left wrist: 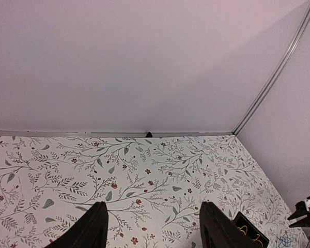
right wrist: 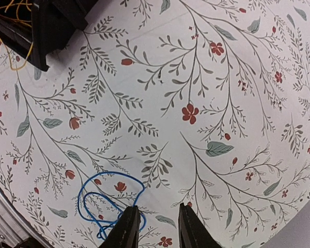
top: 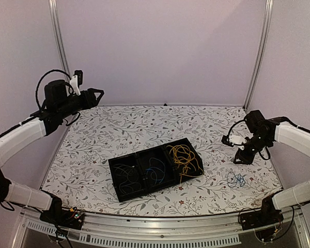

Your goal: Untangle the cables

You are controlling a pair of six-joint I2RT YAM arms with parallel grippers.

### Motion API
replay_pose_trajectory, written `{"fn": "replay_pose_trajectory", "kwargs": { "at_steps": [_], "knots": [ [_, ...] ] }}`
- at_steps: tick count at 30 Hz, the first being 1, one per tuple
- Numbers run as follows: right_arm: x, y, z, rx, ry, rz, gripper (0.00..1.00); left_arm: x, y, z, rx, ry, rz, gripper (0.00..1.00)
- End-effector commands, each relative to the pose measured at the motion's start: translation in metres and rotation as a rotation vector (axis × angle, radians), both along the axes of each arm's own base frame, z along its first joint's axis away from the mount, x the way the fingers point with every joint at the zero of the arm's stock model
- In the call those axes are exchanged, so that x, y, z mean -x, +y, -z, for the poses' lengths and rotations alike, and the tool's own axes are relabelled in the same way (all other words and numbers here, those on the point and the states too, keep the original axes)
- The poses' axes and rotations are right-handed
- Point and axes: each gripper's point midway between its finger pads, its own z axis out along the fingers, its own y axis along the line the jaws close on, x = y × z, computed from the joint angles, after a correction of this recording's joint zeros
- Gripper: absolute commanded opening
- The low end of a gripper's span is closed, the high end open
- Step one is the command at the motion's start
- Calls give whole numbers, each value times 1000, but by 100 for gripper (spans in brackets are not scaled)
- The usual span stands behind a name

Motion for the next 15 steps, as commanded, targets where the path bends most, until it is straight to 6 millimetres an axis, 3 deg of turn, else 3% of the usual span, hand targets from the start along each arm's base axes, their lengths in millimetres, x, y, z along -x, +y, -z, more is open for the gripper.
{"fn": "replay_pose_trajectory", "kwargs": {
  "at_steps": [1, 5, 10, 15],
  "knots": [
    [21, -9, -4, -6, 22, -26, 33, -2, -3, 0, 12, -4, 22, 62],
    [45, -4, -8, -46, 56, -104, 44, -2, -4, 0, 13, -4, 27, 62],
    [69, -6, 10, -44, 134, -147, 46, -2, -6, 0, 11, -3, 39, 62],
    [64, -13, 26, 0, 122, -121, 47, -1, -13, 3, 9, 2, 67, 61]
  ]
}}
